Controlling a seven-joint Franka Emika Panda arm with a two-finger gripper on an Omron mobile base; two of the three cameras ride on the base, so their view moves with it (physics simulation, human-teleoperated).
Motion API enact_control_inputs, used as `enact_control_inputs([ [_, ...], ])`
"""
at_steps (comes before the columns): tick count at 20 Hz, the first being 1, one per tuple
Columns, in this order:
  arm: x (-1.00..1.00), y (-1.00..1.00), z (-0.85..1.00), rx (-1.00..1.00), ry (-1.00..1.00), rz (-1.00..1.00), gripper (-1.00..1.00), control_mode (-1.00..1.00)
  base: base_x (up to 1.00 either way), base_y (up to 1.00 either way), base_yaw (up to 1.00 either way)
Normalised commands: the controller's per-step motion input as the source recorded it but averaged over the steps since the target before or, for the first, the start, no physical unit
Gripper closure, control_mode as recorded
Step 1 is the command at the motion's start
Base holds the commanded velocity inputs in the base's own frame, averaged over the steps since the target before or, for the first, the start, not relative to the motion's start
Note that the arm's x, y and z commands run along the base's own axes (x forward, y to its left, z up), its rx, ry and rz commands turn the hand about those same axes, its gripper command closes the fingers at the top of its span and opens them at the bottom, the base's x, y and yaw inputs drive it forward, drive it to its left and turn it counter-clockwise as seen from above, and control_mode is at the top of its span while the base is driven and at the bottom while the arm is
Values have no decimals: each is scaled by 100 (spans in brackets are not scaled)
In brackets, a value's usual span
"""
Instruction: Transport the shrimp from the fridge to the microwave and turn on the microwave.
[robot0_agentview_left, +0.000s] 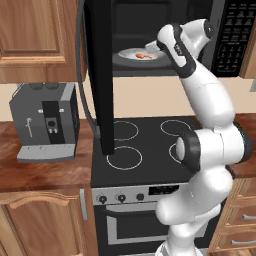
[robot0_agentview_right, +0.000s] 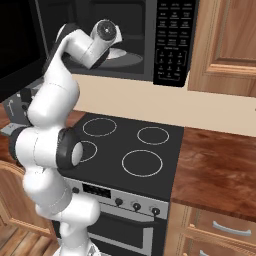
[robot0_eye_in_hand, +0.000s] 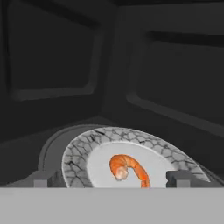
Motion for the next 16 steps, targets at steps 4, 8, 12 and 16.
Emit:
enact_control_inputs([
  [4, -100, 0, 5, 1, -37, -9, -100, -100, 0, 0, 0],
  [8, -100, -2, 35, 6, -22, -10, -100, -100, 0, 0, 0],
  [12, -100, -16, 17, 5, -17, -7, -100, -100, 0, 0, 0],
  [16, -100, -5, 0, -2, 0, -2, -100, -100, 0, 0, 0],
])
